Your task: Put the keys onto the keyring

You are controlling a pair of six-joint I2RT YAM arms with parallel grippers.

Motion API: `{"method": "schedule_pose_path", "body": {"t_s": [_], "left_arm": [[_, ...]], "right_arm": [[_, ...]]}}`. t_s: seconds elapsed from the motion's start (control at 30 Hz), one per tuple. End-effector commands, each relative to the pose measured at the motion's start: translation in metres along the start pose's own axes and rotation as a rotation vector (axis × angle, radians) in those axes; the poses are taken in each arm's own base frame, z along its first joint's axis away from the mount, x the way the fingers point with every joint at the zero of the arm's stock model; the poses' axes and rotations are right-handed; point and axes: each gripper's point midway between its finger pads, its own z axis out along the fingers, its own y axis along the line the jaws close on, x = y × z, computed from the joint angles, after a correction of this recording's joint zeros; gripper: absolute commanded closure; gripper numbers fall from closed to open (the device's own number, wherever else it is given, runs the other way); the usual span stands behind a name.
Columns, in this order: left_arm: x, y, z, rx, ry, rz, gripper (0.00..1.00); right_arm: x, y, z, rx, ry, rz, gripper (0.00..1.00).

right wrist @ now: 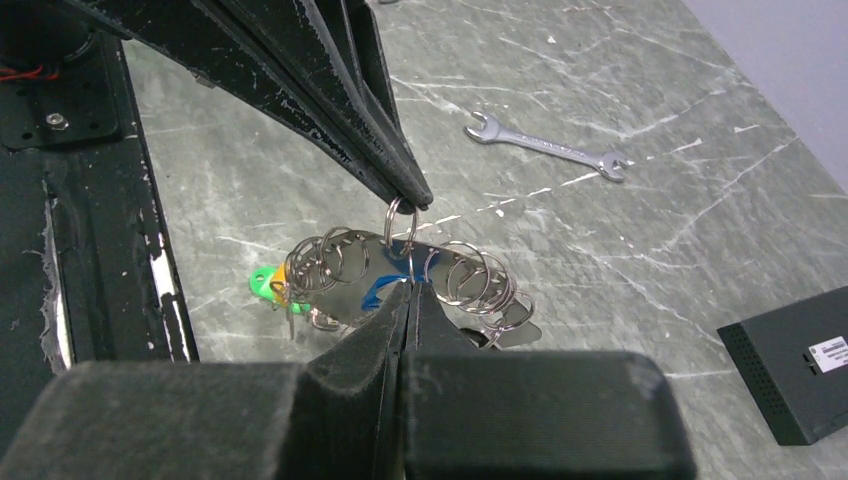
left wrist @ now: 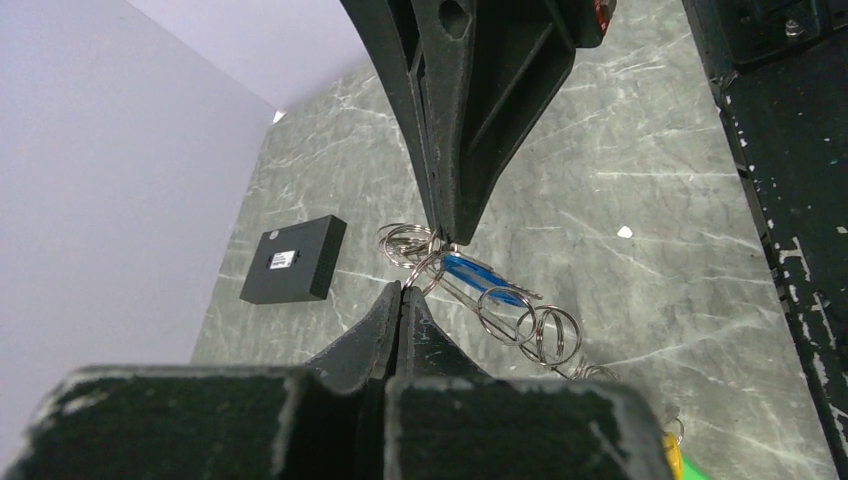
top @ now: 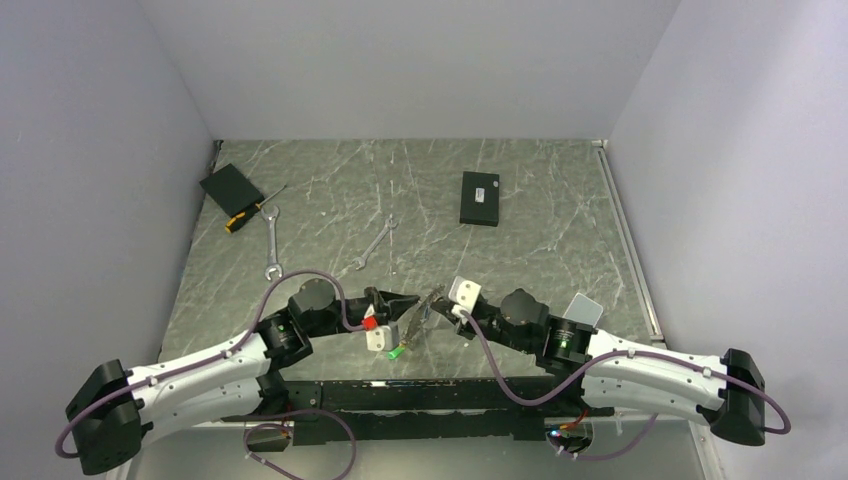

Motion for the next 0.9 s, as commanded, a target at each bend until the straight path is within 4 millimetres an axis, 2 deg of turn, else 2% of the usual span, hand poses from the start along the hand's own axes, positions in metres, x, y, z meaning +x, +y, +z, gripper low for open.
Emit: {"method": "schedule_pose_path", "body": {"t_s": [0.0,0.27,0.63,0.87], "left_arm": [[-0.015,0.006,0.004,-0.026,-0.082,-0.004,1.0],[-0.006,0.009,0.005,-0.06,-0.052,-0.032,1.0],[-0.002,0.009,0.003,-0.093,-0.055,-0.069,1.0],[0.007,-0.009,0.013,-0.038,-0.073,-0.134,1.0]], "right_arm": [[-0.027,-0.006,0.001,0.02,-0.06,-0.012,1.0],[-0.028,-0.003,0.0,0.007,-0.06,-0.015,1.0],[-0.016,-0.001,0.0,0.017,-0.023,0.008,1.0],[-0.006,0.002,-0.001,0.038,0.007,0.092,1.0]]}}
